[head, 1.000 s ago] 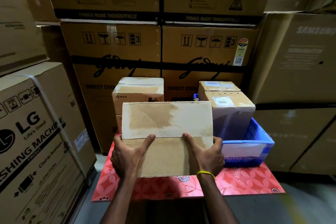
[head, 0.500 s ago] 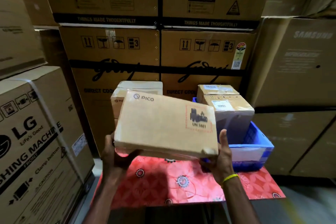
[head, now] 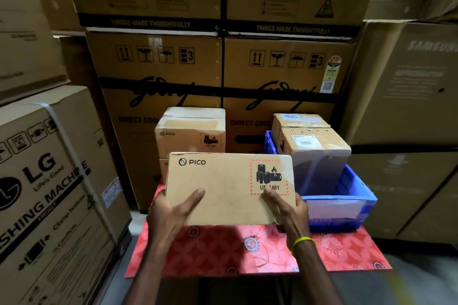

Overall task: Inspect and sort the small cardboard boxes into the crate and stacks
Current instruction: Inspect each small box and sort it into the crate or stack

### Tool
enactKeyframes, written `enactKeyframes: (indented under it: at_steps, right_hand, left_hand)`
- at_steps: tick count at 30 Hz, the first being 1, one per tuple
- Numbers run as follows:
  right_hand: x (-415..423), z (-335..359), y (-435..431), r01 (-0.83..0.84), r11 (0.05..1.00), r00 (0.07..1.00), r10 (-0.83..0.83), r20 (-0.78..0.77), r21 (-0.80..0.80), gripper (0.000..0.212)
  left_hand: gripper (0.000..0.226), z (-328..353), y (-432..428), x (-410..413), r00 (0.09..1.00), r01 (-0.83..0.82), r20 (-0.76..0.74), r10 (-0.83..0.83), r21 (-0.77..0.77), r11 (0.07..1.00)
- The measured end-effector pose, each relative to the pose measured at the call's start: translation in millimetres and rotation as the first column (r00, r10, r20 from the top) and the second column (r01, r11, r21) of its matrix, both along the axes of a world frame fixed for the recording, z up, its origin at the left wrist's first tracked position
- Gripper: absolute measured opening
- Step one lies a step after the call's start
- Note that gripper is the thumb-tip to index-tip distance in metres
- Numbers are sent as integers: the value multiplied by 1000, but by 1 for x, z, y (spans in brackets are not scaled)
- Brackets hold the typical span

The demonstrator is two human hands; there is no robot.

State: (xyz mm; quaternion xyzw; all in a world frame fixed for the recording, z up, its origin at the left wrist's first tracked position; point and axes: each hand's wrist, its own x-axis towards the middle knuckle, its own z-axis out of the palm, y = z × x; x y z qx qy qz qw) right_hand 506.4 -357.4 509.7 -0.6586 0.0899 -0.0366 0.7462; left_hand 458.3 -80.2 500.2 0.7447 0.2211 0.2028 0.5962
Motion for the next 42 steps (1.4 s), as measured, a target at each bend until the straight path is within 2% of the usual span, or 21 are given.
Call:
enactKeyframes:
  at_steps: [5, 9, 11, 14, 15, 17, 20, 24, 26, 28, 30, 32, 33, 34, 36, 38, 40, 42]
  right_hand:
    - [1, -12, -3, 7, 1000, 1000, -7, -20, -20, 80]
    - [-2, -15, -5, -24, 999, 998, 26, -56, 22, 104]
    - [-4, -10, -6, -53, 997, 996, 58, -67, 61, 102]
    - [-5, 2, -6, -154, 980, 985, 162, -63, 125, 61]
    - [-4, 3, -6, -181, 976, 981, 189, -53, 120, 59]
    - [-6, 4, -1, -232, 970, 971, 236, -49, 70, 68]
    - [-1, -9, 8, -229, 973, 971, 230, -62, 16, 76]
    - [8, -28, 19, -218, 974, 974, 215, -69, -55, 92]
    - [10, -30, 23, -243, 969, 966, 237, -105, -50, 96]
    - [13, -34, 30, -278, 960, 952, 274, -139, -9, 91]
    - [15, -32, 41, -299, 947, 938, 315, -148, 118, 82]
    - [15, -31, 61, -304, 917, 919, 354, -174, 259, 58]
    - [16, -34, 69, -326, 900, 907, 384, -172, 290, 51]
    - [17, -39, 77, -340, 892, 901, 400, -168, 298, 49]
    - [17, -45, 91, -312, 896, 906, 380, -184, 317, 50]
    - [25, -57, 104, -259, 906, 915, 341, -214, 334, 53]
    - [34, -69, 116, -226, 909, 913, 323, -249, 351, 53]
    - [45, -81, 124, -174, 919, 911, 287, -297, 354, 47]
  left_hand:
    - [75, 7, -11, -3, 996, -82, -10, 84, 147, 986]
    - [75, 10, -10, -9, 998, -48, -18, 54, 224, 973]
    - [76, 12, 1, -11, 998, 23, -53, -15, 155, 988]
    - [82, 16, 21, -16, 992, 121, -6, -122, -76, 990]
    - [89, 17, 26, -17, 990, 138, 14, -137, -126, 982]
    - [104, 15, 37, -19, 988, 154, 29, -151, -225, 962]
    - [98, 9, 48, -21, 984, 176, 32, -176, -356, 918]
    - [87, -3, 62, -27, 989, 134, 1, -148, -428, 894]
    - [90, -14, 72, -29, 992, 108, -4, -125, -475, 873]
    - [94, -22, 79, -32, 990, 125, 13, -137, -503, 855]
    - [77, -28, 81, -32, 985, 153, 6, -173, -497, 854]
    - [55, -37, 87, -28, 972, 191, -13, -234, -534, 824]
    - [52, -40, 90, -27, 965, 206, -27, -263, -547, 811]
    - [58, -44, 95, -25, 961, 203, -46, -273, -552, 808]
    - [87, -53, 103, -23, 957, 196, -81, -280, -533, 823]
    - [99, -64, 114, -14, 958, 176, -110, -265, -503, 846]
    - [89, -68, 119, -4, 962, 143, -139, -237, -484, 864]
    - [64, -69, 121, 10, 967, 87, -172, -189, -474, 876]
